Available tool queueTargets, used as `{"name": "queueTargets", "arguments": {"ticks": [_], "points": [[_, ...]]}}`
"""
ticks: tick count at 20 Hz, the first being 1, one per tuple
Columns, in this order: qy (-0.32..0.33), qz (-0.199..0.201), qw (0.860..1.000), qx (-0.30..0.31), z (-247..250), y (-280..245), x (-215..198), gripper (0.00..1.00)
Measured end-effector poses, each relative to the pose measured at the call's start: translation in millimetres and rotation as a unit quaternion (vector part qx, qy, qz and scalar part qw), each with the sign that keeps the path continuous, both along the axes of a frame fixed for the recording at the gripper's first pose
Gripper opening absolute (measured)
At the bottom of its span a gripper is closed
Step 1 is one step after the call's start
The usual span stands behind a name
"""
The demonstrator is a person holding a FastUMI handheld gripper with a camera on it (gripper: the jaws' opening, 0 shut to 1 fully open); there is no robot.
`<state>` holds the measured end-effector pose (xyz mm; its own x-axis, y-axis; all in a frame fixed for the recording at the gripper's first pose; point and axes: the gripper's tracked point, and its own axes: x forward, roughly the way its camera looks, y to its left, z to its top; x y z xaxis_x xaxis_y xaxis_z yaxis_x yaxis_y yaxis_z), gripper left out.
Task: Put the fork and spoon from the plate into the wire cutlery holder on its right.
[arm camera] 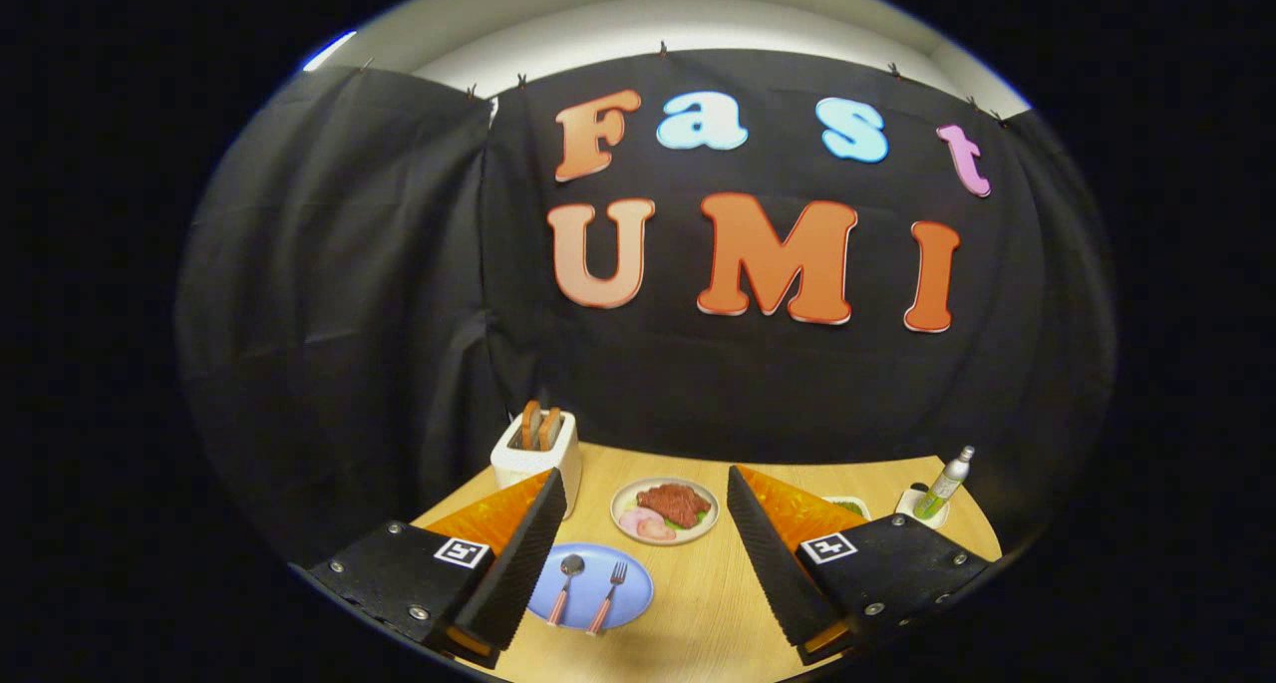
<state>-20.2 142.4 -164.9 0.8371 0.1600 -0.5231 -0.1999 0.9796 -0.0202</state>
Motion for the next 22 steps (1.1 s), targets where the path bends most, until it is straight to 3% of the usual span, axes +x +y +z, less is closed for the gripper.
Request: {"name": "queueTargets", "arguments": {"ticks": [4,9,15,22], "points": [[0.108,0.003,0.994,-0.032,-70.9,9.0,-16.4,0.98],[0.228,0.0,0.971,-0.069,-142.4,18.6,-38.2,0.98],[0.358,0.003,0.925,-0.124,-210.0,27.1,-57.8,0.92],[0.471,0.023,0.867,-0.163,-261.3,33.8,-79.5,0.76]]}}
